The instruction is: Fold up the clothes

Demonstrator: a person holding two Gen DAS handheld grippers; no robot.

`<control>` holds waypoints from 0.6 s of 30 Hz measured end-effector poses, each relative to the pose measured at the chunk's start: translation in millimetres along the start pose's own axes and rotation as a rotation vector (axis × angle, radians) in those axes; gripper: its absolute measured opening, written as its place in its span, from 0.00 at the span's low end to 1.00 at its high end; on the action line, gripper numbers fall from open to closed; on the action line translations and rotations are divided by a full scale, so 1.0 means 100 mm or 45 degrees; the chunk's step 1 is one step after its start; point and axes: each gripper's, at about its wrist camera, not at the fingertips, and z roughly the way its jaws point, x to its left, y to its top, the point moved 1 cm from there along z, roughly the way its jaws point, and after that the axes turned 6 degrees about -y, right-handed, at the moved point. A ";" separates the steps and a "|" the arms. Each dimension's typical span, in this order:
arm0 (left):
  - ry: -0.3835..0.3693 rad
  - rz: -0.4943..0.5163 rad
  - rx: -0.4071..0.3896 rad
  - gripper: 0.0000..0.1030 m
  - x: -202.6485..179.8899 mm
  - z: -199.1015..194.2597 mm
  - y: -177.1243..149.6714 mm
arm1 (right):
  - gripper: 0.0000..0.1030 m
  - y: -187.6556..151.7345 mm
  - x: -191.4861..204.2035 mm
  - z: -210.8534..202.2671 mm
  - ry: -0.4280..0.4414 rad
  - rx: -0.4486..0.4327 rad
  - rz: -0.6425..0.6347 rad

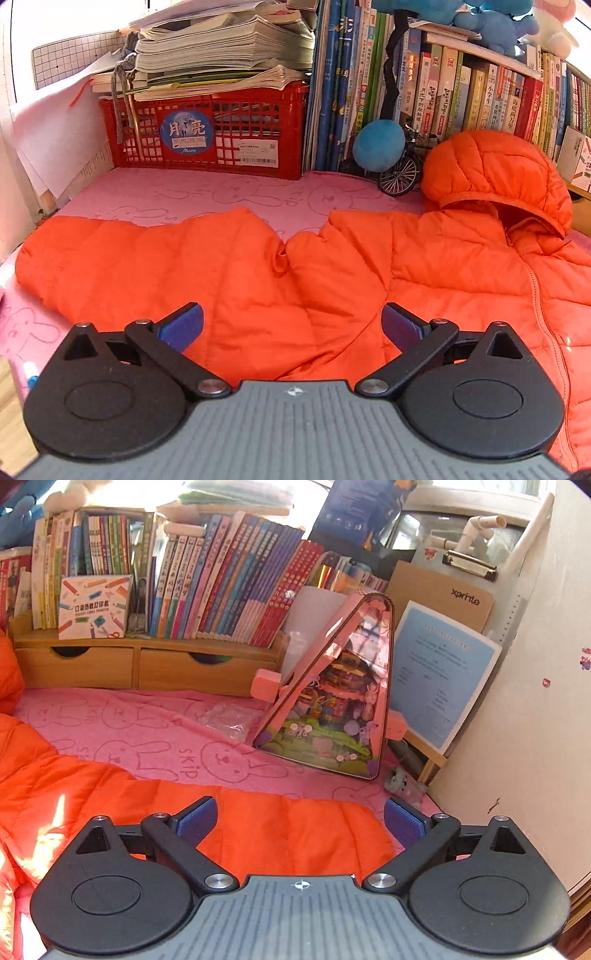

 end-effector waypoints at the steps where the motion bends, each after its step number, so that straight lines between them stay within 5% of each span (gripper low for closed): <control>1: 0.015 -0.012 0.007 1.00 0.11 -0.08 0.03 | 1.00 -0.01 -0.04 -0.06 -0.001 0.005 0.002; 9: 0.356 0.121 -0.028 1.00 0.47 -0.40 0.09 | 1.00 -0.14 -0.18 -0.33 -0.036 -0.011 -0.086; 18: 0.262 0.125 0.096 1.00 0.48 -0.51 -0.05 | 1.00 -0.35 -0.16 -0.43 0.018 0.041 -0.090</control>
